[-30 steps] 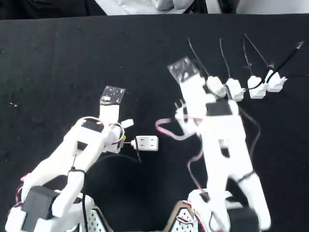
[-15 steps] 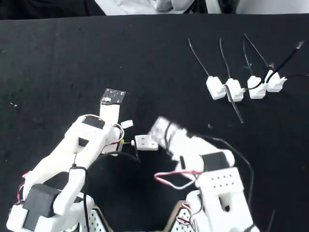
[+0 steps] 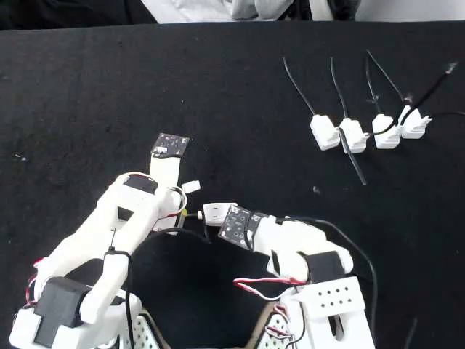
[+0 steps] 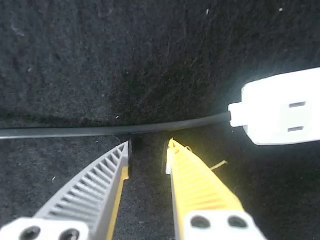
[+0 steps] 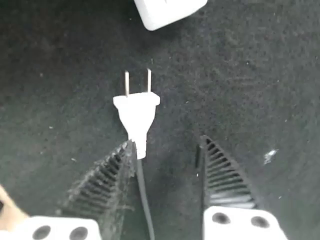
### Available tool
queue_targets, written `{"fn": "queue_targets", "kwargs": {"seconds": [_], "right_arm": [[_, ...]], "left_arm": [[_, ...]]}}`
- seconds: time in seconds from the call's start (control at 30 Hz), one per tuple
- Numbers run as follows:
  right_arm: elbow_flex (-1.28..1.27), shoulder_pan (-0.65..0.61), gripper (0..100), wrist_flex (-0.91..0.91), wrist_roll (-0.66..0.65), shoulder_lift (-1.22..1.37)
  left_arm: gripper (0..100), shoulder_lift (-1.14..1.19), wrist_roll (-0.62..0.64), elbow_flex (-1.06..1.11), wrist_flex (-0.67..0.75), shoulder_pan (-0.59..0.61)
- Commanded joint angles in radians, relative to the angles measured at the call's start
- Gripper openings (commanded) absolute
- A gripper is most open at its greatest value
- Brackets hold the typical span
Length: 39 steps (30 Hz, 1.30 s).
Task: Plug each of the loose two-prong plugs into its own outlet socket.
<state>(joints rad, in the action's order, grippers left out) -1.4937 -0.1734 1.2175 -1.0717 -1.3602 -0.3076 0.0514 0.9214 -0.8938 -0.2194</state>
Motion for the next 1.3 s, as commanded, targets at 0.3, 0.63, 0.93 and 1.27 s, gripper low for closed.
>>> {"fn": "queue_targets", "kwargs": {"seconds": [0.3,0.63,0.93,1.27], "right_arm": [[-0.01,0.118,19.8,0.002,-0.069,0.071],[0.157,0.08,19.8,-0.012,-0.035,0.438],[0.18,0.054,19.8,-0.236,-0.029,0.619],[0.334,0.051,19.8,-0.201,0.0,0.773]], "left_arm": [[13,-0.002,-0.002,-0.056,-0.005,0.012],[13,-0.002,-0.002,-0.053,-0.005,0.012],[13,-0.002,-0.002,-0.05,-0.005,0.012],[13,-0.002,-0.002,-0.051,-0.005,0.012]]}}
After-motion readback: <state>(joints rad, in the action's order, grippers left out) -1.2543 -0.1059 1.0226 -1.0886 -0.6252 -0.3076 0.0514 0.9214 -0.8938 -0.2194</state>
